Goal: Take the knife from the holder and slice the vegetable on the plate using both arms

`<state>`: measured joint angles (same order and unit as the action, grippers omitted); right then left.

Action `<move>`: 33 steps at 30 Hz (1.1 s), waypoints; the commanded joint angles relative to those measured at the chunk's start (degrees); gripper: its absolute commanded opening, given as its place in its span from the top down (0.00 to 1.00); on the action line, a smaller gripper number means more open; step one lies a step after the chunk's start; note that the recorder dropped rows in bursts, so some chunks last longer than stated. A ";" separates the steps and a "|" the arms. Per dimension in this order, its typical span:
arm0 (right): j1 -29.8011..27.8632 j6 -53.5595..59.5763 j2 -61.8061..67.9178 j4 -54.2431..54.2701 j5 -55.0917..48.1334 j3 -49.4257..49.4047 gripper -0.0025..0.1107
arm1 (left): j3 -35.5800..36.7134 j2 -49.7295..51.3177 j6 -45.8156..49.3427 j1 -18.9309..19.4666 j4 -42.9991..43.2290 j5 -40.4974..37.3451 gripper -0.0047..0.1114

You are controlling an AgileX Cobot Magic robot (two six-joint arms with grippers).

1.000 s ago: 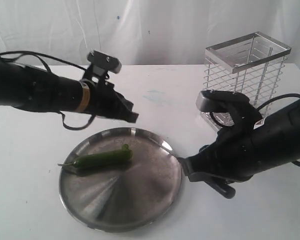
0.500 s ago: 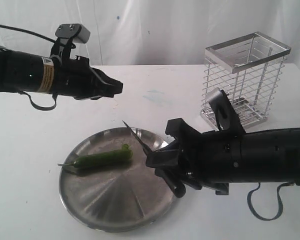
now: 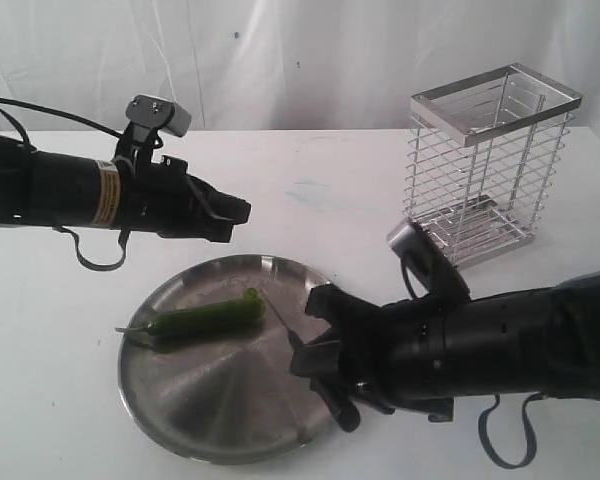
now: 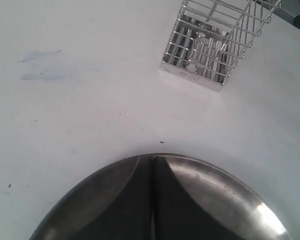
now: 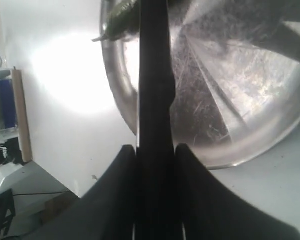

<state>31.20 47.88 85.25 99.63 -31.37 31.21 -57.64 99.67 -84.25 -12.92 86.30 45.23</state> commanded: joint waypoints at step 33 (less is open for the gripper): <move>6.61 2.77 9.95 0.32 5.93 9.32 0.98 | -2.39 4.95 4.77 0.21 -4.44 5.89 0.96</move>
<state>36.97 51.02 93.78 100.04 -25.95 40.35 -59.90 104.99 -79.84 -12.89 79.92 51.55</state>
